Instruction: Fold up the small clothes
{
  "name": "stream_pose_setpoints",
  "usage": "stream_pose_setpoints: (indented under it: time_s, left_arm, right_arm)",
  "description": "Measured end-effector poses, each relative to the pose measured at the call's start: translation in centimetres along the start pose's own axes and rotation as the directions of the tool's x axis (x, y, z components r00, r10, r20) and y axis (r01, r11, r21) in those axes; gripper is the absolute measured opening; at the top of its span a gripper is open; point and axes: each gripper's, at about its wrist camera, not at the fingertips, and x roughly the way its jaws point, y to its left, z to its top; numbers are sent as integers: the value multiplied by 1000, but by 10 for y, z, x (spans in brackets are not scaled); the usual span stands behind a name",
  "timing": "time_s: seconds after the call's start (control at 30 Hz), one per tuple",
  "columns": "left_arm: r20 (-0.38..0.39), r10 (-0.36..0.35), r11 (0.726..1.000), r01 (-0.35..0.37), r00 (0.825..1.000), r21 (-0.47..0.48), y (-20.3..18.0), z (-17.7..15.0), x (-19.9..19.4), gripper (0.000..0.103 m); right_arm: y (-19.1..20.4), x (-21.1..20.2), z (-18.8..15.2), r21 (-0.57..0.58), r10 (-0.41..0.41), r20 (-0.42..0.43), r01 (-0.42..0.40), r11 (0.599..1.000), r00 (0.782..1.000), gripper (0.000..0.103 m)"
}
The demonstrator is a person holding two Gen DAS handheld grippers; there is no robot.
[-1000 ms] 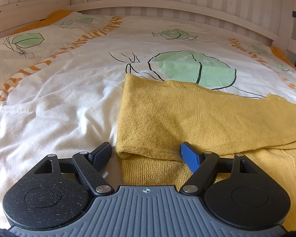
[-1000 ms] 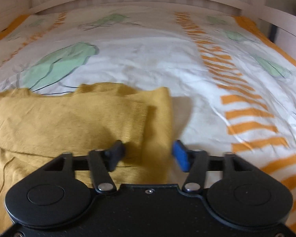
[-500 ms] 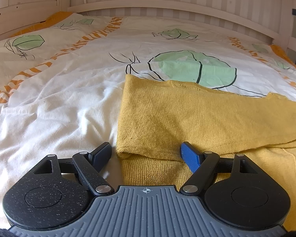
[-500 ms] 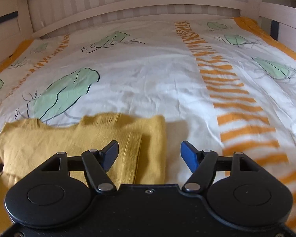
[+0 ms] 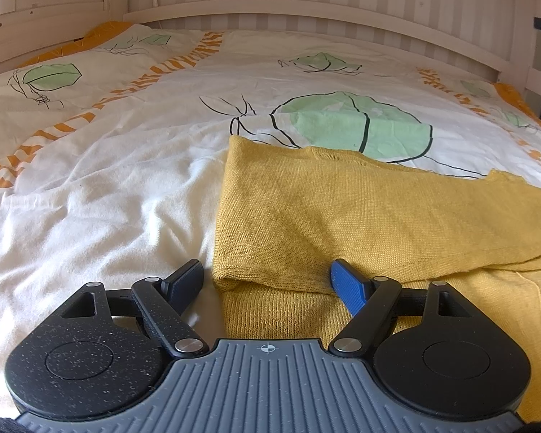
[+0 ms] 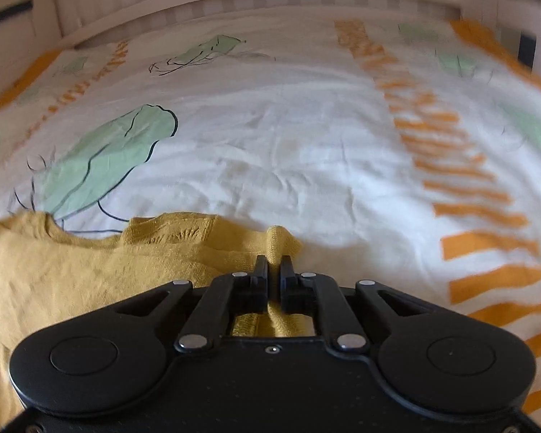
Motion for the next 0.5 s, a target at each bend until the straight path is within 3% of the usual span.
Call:
stream_pose_setpoints:
  time_s: [0.1,0.2,0.23,0.27,0.33,0.37,0.4,0.5]
  left_arm:
    - [0,2,1000,-2,1000,3,0,0,0,78]
    - [0,1,1000,-1,1000,1,0,0,0,78]
    - [0,2,1000,-2,1000,2,0,0,0,78]
    - [0,3,1000,-3,1000,4,-1,0,0,78]
    - [0,9,1000,-9,1000,11,-1,0,0,78]
    - [-2,11,1000,-11,1000,15,-2,0,0,78]
    - [-5,10,1000,-10,1000,14,-1,0,1,78]
    - [-32,-8,1000,9,999,6,3,5,3,78]
  right_arm:
    - [-12,-2,-2,58,-73,1,72,996,997,9]
    - [-20,5,-7,98,-22,-24,24,995,999,14]
    - [-19,4,-7,83,-1,-13,2,997,1000,23]
    - [-19,3,-7,80,1,-2,-1,997,1000,26]
    - [-23,-3,-9,109,6,6,-6,994,1000,64]
    - [-25,-8,-10,131,11,17,-13,991,1000,72]
    - [-27,-15,-11,149,20,32,-25,989,999,77]
    - [-29,-37,-16,169,23,38,-29,985,999,77]
